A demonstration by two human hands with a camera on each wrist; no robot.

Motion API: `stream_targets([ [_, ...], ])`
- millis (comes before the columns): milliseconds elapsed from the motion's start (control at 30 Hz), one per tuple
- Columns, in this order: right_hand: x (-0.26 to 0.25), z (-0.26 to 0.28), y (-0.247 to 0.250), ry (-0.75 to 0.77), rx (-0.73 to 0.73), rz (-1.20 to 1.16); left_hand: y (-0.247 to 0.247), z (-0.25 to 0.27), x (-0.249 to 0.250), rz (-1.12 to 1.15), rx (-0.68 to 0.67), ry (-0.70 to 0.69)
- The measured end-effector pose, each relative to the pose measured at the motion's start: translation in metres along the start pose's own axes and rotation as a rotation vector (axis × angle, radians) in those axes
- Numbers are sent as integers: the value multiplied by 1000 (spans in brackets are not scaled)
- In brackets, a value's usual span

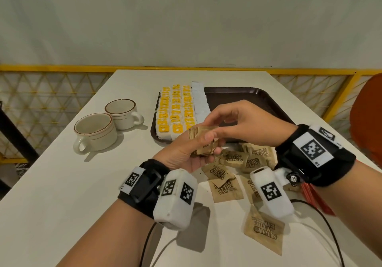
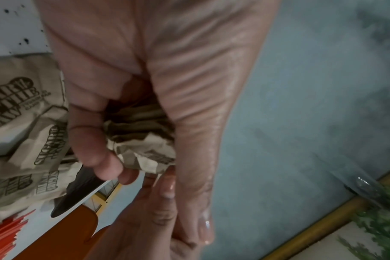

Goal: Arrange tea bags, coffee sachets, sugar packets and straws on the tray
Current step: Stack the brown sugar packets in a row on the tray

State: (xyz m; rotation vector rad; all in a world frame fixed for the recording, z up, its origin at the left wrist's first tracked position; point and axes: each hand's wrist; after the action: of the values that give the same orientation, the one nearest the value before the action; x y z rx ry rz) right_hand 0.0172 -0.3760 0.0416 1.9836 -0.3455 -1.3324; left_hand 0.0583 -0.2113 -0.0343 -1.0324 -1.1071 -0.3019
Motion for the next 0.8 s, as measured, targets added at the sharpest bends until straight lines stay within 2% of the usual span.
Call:
stream_targets([
  [267,8,-3,-2,-157,-145,60,-2,1,0,-67,18,-4],
  [433,7,-5,5,-206,-161,-75,2,-5,10,-56,110,-29],
  [567,8,-19,18,-209,2,-181,1,-21,37,-98,196,2],
  [700,21,-50,41,-250,225,-601,6,-55,80,-134,294,-30],
  [800,37,-78,59,-285,410,-730,11,-91,117,-246,396,-95],
])
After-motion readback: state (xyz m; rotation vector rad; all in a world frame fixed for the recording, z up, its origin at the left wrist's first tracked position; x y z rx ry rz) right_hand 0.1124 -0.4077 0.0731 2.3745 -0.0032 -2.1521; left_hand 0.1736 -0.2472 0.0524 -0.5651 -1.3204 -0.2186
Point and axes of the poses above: each hand's wrist, its own z-axis away from the middle knuckle, its own y-axis out of the back of the hand, x = y × z, and after that the axes turned 5 degrees about y, right-handed
